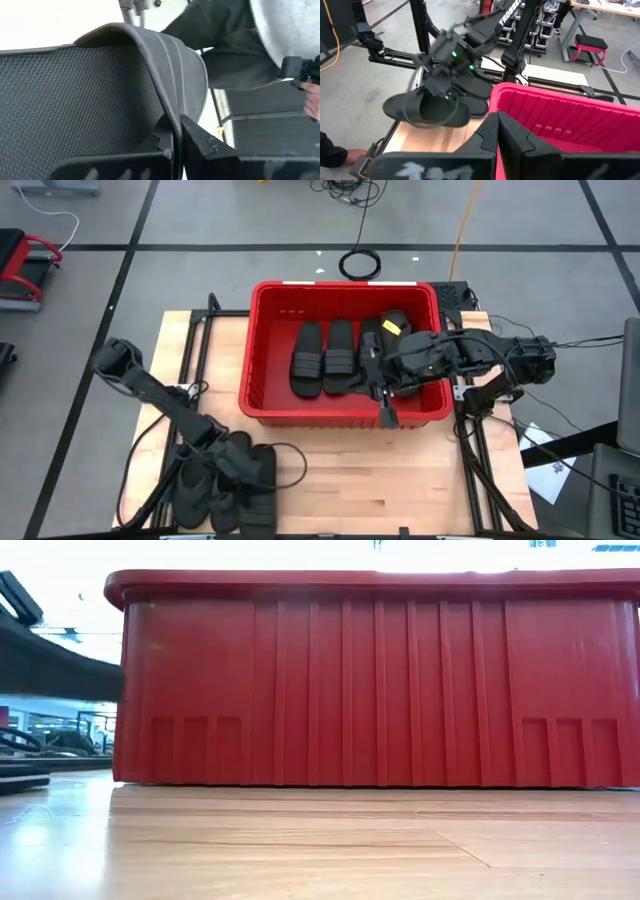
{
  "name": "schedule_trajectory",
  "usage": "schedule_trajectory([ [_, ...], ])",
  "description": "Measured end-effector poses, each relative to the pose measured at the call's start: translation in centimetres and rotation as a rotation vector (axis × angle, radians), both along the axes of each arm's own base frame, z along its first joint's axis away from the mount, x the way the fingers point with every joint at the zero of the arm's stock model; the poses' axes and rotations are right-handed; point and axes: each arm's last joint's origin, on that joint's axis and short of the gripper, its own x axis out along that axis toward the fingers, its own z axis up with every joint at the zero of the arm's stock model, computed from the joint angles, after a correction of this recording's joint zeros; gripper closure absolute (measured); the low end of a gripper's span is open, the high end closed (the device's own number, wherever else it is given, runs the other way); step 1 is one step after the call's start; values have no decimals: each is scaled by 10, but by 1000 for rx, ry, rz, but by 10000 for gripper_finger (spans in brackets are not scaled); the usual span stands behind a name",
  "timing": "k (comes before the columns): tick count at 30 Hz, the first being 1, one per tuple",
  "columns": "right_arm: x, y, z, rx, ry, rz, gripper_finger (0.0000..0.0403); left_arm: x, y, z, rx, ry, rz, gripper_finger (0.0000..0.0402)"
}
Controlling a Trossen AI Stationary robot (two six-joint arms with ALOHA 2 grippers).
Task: Pick and place slides into bin
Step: Put the black slide into the red bin
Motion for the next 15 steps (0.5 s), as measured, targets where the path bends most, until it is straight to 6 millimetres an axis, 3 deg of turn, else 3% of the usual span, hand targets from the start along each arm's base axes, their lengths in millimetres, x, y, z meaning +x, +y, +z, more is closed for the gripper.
schedule_trajectory([
  [7,-6,-8,1,-12,18,-21,403,-9,-15,65,-7,-58,-15,397],
  [15,-24,-21,5,-36,62,-43,403,-17,-1,159,235,-78,74,398],
])
